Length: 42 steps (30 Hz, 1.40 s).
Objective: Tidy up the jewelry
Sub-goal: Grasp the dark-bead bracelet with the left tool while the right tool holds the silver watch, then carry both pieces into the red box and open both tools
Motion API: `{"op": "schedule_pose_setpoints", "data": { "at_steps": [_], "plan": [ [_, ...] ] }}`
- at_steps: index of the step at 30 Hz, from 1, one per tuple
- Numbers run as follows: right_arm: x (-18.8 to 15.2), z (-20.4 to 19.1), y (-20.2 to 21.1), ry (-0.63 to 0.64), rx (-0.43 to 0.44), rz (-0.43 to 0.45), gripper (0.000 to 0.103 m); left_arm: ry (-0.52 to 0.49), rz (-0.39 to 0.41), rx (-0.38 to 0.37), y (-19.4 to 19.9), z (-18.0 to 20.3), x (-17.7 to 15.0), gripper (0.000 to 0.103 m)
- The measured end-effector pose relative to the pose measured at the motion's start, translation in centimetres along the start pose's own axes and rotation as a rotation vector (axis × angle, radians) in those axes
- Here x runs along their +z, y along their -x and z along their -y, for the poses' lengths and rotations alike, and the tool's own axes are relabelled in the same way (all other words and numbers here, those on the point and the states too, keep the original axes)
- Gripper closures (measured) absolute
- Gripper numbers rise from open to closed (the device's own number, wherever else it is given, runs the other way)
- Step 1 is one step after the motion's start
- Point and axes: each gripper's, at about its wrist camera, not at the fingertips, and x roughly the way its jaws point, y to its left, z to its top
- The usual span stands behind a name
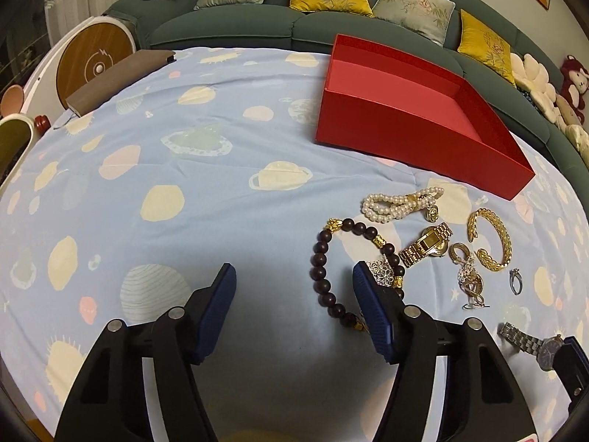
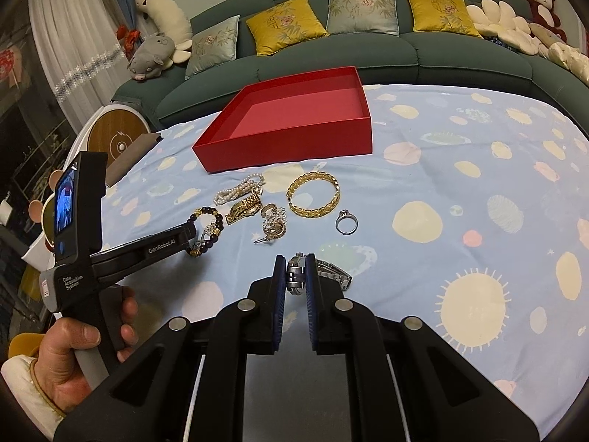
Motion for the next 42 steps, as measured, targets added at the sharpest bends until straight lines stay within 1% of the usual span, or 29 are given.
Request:
{"op": "schedule_pose_setpoints", "data": {
  "at_steps": [1, 2, 3, 4, 6, 8, 12, 19, 22, 26, 30, 33, 37, 42],
  "plan": [
    [0.0, 0.0, 0.1, 0.001, 0.0, 0.002, 0.093, -0.015, 0.007, 0.005, 0.0, 0.3, -0.1, 0.052],
    [0.0, 0.0, 0.1, 0.003, 0.0, 0.004, 0.093, -0.028, 0.013, 0.012, 0.0, 0.5, -0.1, 0.058],
    [0.0, 0.0, 0.1, 0.003, 0.0, 0.004, 0.093, -0.04, 0.018, 0.012, 0.0, 0.7, -0.1, 0.07],
    [0.0, 0.0, 0.2, 0.003, 0.001, 0.005, 0.093, -0.046, 0.02, 0.006, 0.1, 0.7, -0.1, 0.086],
    [0.0, 0.0, 0.5, 0.005, 0.005, 0.009, 0.093, -0.043, 0.006, -0.033, 0.1, 0.6, 0.0, 0.098],
    [0.1, 0.0, 1.0, 0.005, 0.012, 0.018, 0.093, -0.033, 0.008, -0.05, 0.5, 0.4, 0.1, 0.098],
    [0.6, 0.2, 2.4, 0.003, 0.024, 0.051, 0.093, -0.046, 0.061, -0.089, 2.6, 0.5, 0.5, 0.098],
    [1.5, 0.8, 4.1, -0.021, 0.042, 0.092, 0.093, -0.052, 0.154, -0.21, 7.8, 0.2, 1.8, 0.098],
    [2.3, 0.7, 5.0, -0.015, 0.048, 0.119, 0.093, -0.073, 0.192, -0.242, 9.9, 0.3, 2.4, 0.098],
    [4.1, 0.6, 6.1, -0.015, 0.067, 0.153, 0.093, -0.102, 0.211, -0.277, 11.6, 0.8, 3.4, 0.098],
    [6.9, 0.4, 6.5, -0.006, 0.087, 0.171, 0.093, -0.117, 0.206, -0.297, 11.9, 1.1, 5.2, 0.098],
    [9.2, 0.2, 6.3, 0.023, 0.078, 0.189, 0.093, -0.136, 0.212, -0.289, 11.4, 1.4, 7.1, 0.098],
    [12.9, 0.1, 4.6, 0.044, 0.078, 0.202, 0.093, -0.17, 0.245, -0.253, 10.4, 1.9, 10.0, 0.098],
    [17.1, 0.5, 1.2, 0.033, 0.091, 0.192, 0.093, -0.166, 0.253, -0.249, 7.9, 2.0, 13.8, 0.098]
  ]
}}
